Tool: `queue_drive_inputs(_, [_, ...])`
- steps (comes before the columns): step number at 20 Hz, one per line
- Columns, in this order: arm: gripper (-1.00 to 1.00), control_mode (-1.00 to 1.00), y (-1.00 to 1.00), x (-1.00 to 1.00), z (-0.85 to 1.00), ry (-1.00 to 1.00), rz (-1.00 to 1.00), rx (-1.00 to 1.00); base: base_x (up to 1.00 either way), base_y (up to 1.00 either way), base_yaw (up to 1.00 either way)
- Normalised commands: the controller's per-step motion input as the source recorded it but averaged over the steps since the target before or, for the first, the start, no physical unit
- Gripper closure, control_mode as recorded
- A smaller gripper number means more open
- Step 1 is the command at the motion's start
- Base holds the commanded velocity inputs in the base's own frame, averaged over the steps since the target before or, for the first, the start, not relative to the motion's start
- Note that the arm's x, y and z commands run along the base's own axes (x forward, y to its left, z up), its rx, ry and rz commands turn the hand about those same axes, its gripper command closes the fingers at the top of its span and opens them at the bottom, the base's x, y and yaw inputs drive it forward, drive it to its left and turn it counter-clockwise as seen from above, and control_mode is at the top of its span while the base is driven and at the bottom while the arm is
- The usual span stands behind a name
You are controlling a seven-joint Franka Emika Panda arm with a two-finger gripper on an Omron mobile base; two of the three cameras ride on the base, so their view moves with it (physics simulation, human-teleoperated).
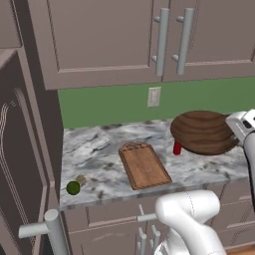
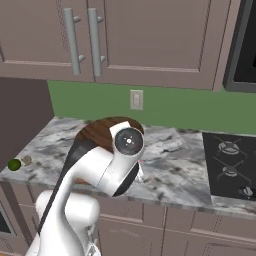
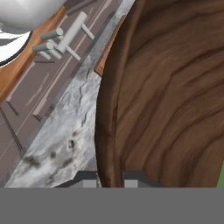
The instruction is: Open the cabinet. Place the bowl and condiment on the counter. Then place the lime and garlic on the cutting board.
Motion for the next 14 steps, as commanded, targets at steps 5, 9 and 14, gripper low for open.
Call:
queue_drive_inputs(5, [1.0, -1.0, -0.56, 0.0, -0.04, 0.01, 0.0, 0.0, 0.0, 0.0, 0.0])
queue_drive_inputs(9, [1.0, -1.0, -0.51, 0.0, -0.08, 0.0, 0.0, 0.0, 0.0, 0.0, 0.0])
queue_drive_inputs(14, [1.0, -1.0, -0.46, 0.0, -0.14, 0.0, 0.0, 0.0, 0.0, 0.0, 0.0])
